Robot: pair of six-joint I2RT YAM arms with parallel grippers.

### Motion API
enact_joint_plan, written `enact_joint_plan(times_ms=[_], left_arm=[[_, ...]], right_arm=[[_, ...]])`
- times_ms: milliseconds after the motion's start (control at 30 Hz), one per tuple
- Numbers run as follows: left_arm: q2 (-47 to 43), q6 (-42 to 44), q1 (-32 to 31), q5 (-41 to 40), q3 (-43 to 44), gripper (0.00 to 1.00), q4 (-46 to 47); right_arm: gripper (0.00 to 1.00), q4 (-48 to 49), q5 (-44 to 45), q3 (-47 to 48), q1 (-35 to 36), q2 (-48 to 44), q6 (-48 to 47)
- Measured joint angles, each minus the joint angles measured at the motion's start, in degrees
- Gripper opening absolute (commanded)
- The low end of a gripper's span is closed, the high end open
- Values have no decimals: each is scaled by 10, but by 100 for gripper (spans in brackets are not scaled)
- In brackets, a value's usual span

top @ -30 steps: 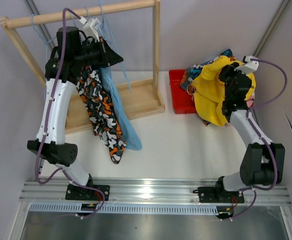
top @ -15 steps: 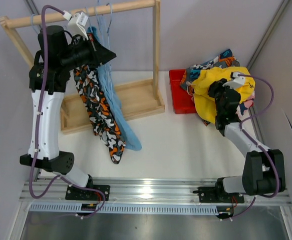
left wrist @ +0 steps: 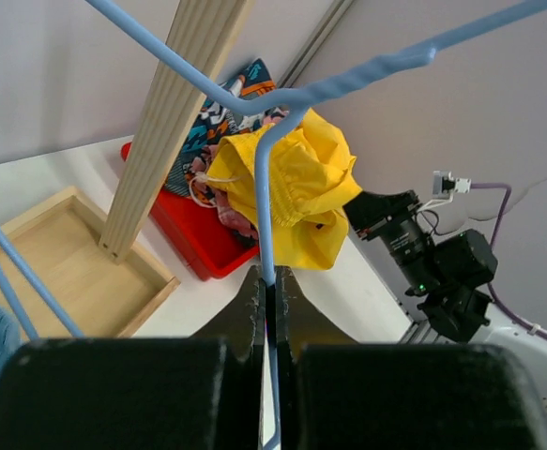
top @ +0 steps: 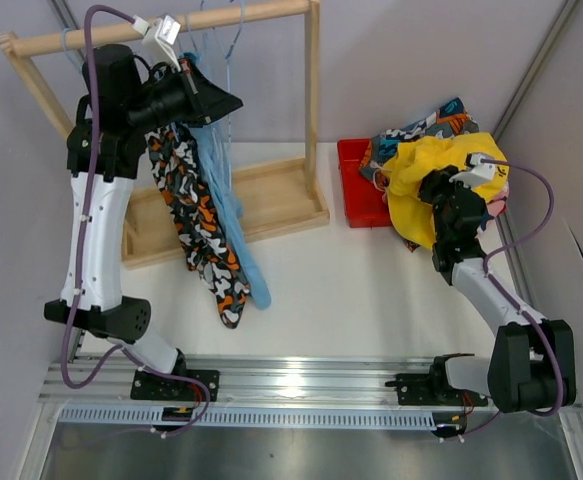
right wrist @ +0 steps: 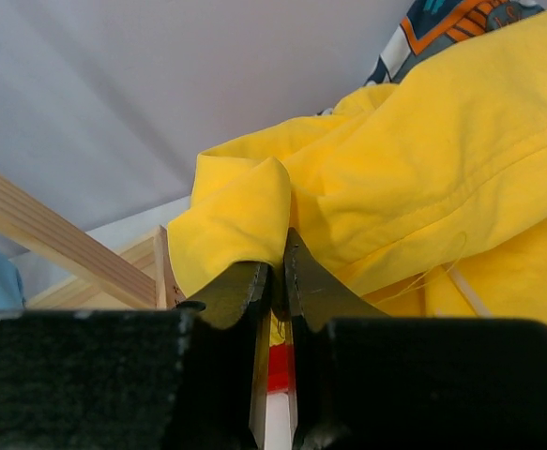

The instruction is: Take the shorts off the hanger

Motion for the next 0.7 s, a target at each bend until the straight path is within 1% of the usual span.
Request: enact_joint_plan(times_ms=[167,333,433,567,700], left_arm=[[41,-38,-10,12,0,0,63],[66,-105,-14,24,-30,0,166],[87,-143,-18,23,-32,0,217],[122,-184,-26,18,-18,0,259],[153,-198,-36,-19,13,0,267]], right_arm=[[10,-3,3,-24,0,-15,2],[9,-9,8,-52,0,-43,2],[9,-11,11,-66,-2,-58,1],[9,-17,12,-80,-10,-78,0],[8,-21,12,-87,-17,-93,0]])
